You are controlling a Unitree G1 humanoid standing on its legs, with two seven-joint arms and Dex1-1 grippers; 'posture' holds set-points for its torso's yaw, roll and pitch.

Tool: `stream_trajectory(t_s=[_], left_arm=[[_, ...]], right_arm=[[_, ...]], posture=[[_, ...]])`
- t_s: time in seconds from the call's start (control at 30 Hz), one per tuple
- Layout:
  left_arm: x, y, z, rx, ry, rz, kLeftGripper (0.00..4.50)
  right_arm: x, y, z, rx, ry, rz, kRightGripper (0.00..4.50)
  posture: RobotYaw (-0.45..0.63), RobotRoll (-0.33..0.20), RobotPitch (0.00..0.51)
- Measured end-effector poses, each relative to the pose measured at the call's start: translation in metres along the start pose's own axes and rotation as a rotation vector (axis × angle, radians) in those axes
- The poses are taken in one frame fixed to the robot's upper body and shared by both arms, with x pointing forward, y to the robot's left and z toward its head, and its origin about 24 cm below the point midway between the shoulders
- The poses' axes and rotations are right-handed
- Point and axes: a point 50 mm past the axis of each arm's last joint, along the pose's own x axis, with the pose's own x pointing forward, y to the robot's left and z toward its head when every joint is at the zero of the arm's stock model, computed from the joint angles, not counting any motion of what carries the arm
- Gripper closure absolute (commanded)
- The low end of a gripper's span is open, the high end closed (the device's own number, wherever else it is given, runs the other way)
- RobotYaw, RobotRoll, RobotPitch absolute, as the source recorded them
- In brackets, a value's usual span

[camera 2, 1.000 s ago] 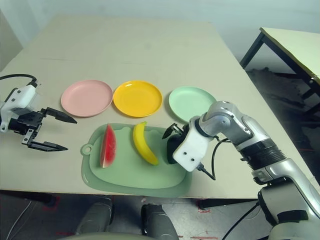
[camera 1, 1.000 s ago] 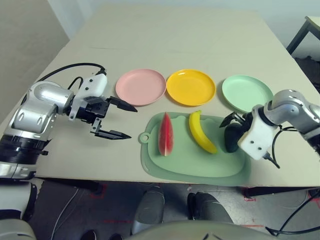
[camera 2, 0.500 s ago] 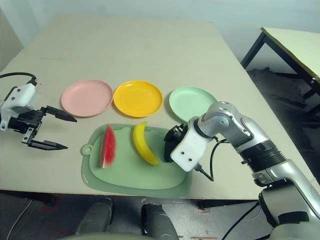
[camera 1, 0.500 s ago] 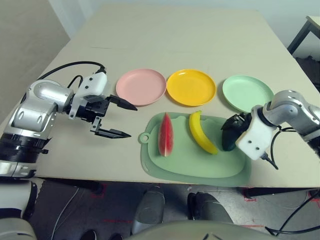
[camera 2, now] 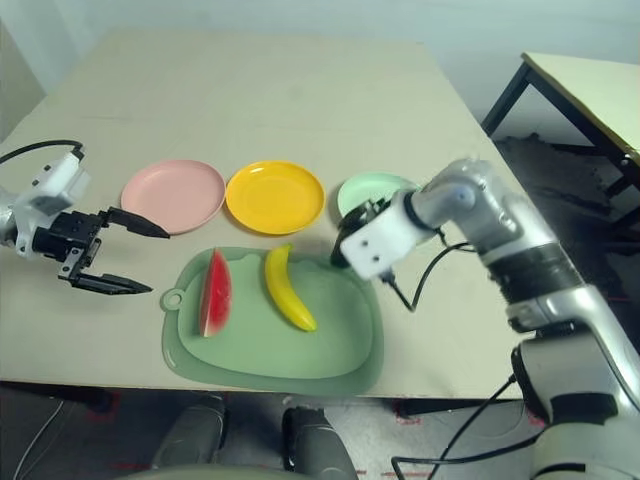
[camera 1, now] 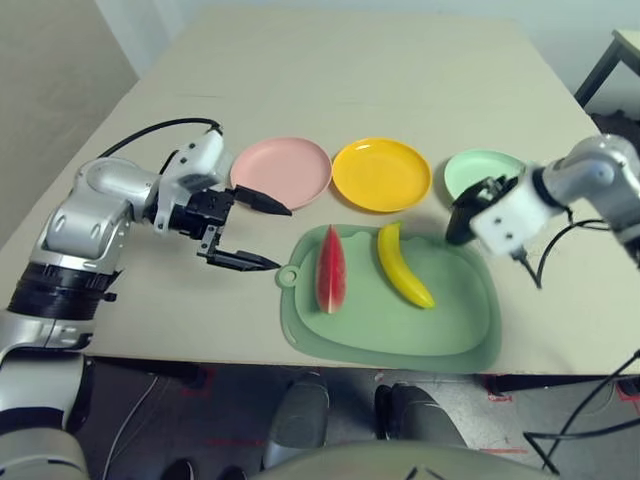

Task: Place the fruits into color-matched plates.

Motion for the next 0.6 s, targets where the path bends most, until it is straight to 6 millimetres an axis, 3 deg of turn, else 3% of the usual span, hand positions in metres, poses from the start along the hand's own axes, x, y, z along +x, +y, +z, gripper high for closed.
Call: stream_trajectory(t_s=[0.1,0.23,0.4,0.53,0.6], left_arm=[[0.000,0.003,0.003,-0.029,0.001,0.035,0.00],[0.003,0.007,0.003,-0.055,-0.008,0.072,0.00],[0.002,0.009,0.004,-0.060,0.010,0.110,0.00],[0.001,0.010,0.004,-0.058,0.023,0.127,0.00],[0.000,0.010,0.004,-0.057,0.029,0.137,0.00]], right_arm=[[0.001,-0.004,-0.016,0.062,0.066,-0.057,1.37],[0.017,0.010,-0.032,0.134,0.138,-0.054,1.37],[0.032,0.029,-0.042,0.181,0.194,-0.028,1.37],[0.032,0.031,-0.047,0.172,0.225,-0.031,1.37],[0.032,0.029,-0.045,0.157,0.222,-0.031,0.66]], posture=[[0.21,0.000,0.123],[0.22,0.000,0.123],[0.23,0.000,0.121],[0.24,0.000,0.119],[0.24,0.000,0.118]])
